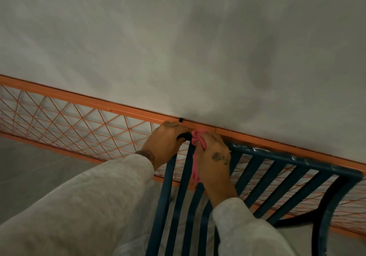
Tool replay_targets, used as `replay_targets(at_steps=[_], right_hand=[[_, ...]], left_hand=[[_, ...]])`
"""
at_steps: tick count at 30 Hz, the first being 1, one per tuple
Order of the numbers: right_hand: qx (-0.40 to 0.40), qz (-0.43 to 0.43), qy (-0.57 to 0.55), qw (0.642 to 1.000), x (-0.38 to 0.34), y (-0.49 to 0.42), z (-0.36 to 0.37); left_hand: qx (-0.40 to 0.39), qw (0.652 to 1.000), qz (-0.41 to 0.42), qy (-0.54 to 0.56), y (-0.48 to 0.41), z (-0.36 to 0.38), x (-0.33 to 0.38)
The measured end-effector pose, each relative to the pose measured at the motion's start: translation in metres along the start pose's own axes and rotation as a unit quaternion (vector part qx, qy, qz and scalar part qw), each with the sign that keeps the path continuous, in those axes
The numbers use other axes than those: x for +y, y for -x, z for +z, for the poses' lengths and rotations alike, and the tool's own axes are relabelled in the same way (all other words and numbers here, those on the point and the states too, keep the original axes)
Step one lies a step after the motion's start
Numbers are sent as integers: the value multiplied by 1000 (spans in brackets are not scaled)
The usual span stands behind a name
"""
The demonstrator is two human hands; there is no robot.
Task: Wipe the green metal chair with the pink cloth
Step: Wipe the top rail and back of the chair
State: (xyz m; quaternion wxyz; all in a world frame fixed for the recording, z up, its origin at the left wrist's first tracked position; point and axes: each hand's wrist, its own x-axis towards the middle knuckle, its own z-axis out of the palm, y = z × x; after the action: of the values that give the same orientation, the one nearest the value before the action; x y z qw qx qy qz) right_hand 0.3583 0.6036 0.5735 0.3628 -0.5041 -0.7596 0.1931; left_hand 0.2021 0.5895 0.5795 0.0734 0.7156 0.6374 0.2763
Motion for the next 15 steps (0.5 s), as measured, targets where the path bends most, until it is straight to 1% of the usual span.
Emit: replay_targets(at_steps=[1,4,5,7,9,11,14,15], right_hand=[[-3,-20,5,1000,1,0,9],[-50,-52,81,994,7,5,26],[-63,-68,72,993,13,6,26],[-79,-72,41,993,27,9,11],[-51,-73,55,995,37,13,-3],[-36,-45,64,996,38,15,-6],[-45,-13,70,996,19,9,11],[-52,-16,68,996,13,7,16]], left_hand=[[-1,1000,8,-1,-1,-1,0],[-3,1000,25,-8,0,-3,1],[-4,1000,26,-10,0,-4,1],[-7,1000,22,-16,1,-4,3],[-17,999,9,-28,0,-4,5],[-33,999,2,-39,-1,-5,6],[-42,998,-4,-44,-3,-7,6],[-45,998,-4,-42,-4,-7,6]])
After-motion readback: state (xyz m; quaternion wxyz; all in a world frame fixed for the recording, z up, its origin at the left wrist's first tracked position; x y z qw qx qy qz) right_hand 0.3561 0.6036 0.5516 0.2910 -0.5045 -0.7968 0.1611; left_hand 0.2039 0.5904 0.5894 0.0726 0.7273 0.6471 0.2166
